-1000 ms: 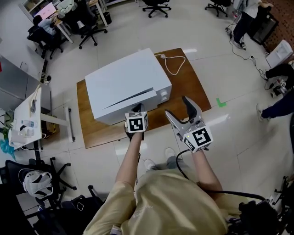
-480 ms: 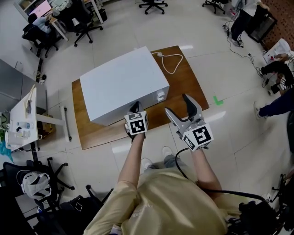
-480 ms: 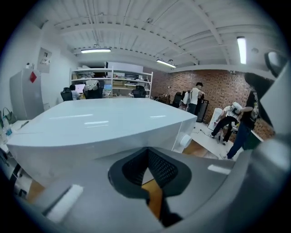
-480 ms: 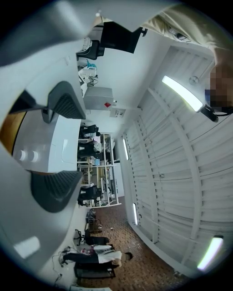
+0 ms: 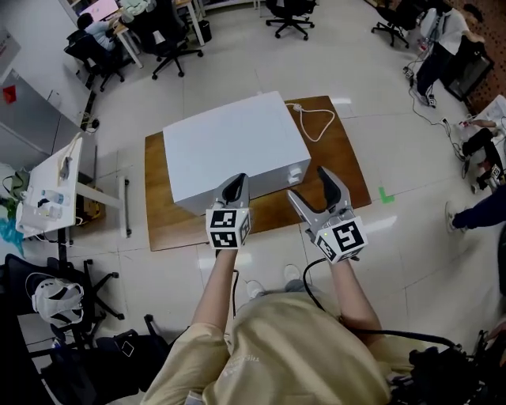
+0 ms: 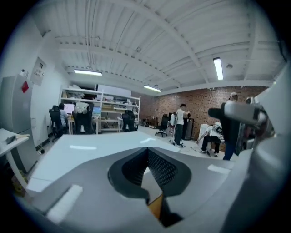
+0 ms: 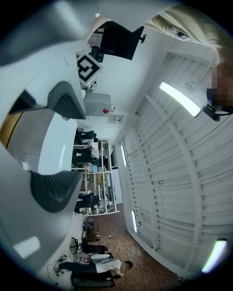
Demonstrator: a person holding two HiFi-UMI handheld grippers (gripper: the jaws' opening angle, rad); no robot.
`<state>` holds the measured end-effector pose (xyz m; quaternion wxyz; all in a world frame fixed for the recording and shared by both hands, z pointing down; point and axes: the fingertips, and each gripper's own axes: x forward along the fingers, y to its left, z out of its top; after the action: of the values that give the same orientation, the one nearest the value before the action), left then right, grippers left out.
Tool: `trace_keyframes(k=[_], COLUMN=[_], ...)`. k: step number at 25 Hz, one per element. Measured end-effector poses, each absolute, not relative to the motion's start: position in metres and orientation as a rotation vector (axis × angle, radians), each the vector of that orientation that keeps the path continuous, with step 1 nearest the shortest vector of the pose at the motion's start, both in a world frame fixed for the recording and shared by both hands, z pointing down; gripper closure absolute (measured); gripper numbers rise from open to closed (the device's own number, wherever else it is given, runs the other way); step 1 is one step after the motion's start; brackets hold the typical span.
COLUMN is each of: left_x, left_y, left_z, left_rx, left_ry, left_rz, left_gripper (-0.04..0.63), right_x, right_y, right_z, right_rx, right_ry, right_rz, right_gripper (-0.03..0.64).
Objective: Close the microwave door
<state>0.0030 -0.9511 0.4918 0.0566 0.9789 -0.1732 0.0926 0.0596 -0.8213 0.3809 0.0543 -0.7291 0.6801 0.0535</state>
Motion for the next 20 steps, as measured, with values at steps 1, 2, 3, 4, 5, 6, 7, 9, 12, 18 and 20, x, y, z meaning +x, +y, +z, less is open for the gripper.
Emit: trace_keyframes(k=[1,2,3,4,5,6,7,9,12,18,20], left_x=[-0.007,-0.019,-0.032,-0.047,-0.065,-0.083,-0.100,-0.129,-0.163,-0.195,-0.195], left_y=[-0.943,-0.935,-0.926,-0.919,-0.914,-0.910,-0.906,-0.901,-0.906,-0.912,-0.913], left_z=[0.477,0.465,0.453,0.443,0.434,0.426,0.419,0.412,0.412,0.427,0.427], left_rx=[3.008,3.045,3.077,3.103,3.122,3.135,3.140,3.114,3.019,2.948,2.948], left_ry=[-0.550,-0.571,-0.594,-0.624,-0.665,-0.715,-0.774,-0.910,-1.099,-1.251,-1.267], left_rz=[0.216,0.157,0.102,0.055,0.014,-0.028,-0.069,-0.139,-0.197,-0.122,-0.170], left_gripper=[0.592,0.592,0.591,0.584,0.564,0.543,0.526,0.464,0.271,0.213,0.213], right_x=[0.057,0.054,0.050,0.044,0.037,0.031,0.026,0.021,0.018,0.013,0.011], right_y=[-0.818,-0.814,-0.811,-0.808,-0.806,-0.804,-0.801,-0.795,-0.792,-0.794,-0.795], right_z=[0.387,0.394,0.398,0.399,0.399,0.399,0.398,0.399,0.401,0.407,0.408], right_rx=[-2.201,-2.187,-2.176,-2.168,-2.162,-2.157,-2.154,-2.160,-2.186,-2.275,-2.296], right_ry=[2.073,2.077,2.076,2.067,2.052,2.035,2.016,1.982,1.949,1.923,1.917], right_rz=[0.171,0.180,0.189,0.200,0.211,0.223,0.233,0.245,0.242,0.229,0.223], right_gripper=[0.272,0.272,0.272,0.272,0.272,0.272,0.272,0.272,0.271,0.271,0.270])
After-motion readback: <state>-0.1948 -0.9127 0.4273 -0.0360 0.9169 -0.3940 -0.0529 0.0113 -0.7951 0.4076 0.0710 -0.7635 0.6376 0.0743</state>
